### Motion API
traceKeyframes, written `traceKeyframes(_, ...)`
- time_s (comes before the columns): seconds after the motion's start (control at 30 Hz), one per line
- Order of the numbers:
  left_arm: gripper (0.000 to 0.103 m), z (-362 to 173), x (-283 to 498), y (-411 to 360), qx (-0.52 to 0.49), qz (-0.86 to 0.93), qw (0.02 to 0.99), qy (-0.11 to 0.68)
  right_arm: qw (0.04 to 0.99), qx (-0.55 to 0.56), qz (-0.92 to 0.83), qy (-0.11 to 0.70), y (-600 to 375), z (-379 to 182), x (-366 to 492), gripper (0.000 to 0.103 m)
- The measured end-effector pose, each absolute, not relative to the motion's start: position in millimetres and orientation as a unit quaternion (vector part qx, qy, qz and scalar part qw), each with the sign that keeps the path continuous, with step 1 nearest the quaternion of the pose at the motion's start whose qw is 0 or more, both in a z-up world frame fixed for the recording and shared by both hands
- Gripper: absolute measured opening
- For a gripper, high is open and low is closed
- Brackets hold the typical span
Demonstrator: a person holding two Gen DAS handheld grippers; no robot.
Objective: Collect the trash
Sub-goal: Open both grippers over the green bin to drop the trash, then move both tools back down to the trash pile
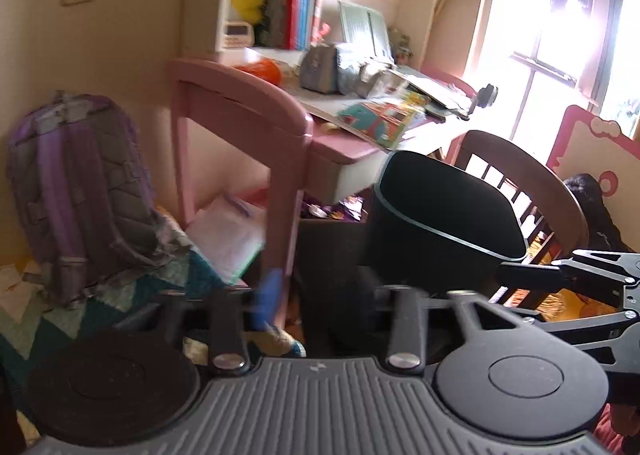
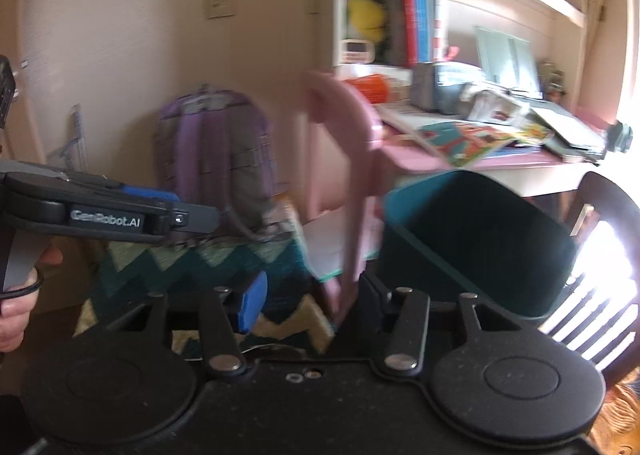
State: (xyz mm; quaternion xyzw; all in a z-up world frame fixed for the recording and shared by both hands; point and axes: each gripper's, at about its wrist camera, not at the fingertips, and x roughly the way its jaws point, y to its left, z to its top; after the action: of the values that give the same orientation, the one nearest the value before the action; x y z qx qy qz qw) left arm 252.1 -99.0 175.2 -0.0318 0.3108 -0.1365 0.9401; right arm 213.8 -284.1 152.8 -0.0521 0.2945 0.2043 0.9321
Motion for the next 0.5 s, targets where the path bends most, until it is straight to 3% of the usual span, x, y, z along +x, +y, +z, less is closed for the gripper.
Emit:
traceKeyframes(0.07,0.078,174,235,-83,-0.029,-0.122,0.948,0.293,0.926,-0.057,0.221,0.299,-266,149,208,0.051)
traceKeyframes(0.3,0.081,150,191,-24,-0.034,-0.088,0.951,0.293,0.902,-0.059,0.283,0.322,-204,117,196,0.054)
traceKeyframes(0.5,0.084,105,163,38,-0.065,-0.039,0.953,0.293,0.874,-0.066,0.325,0.355,-150,54,196,0.058)
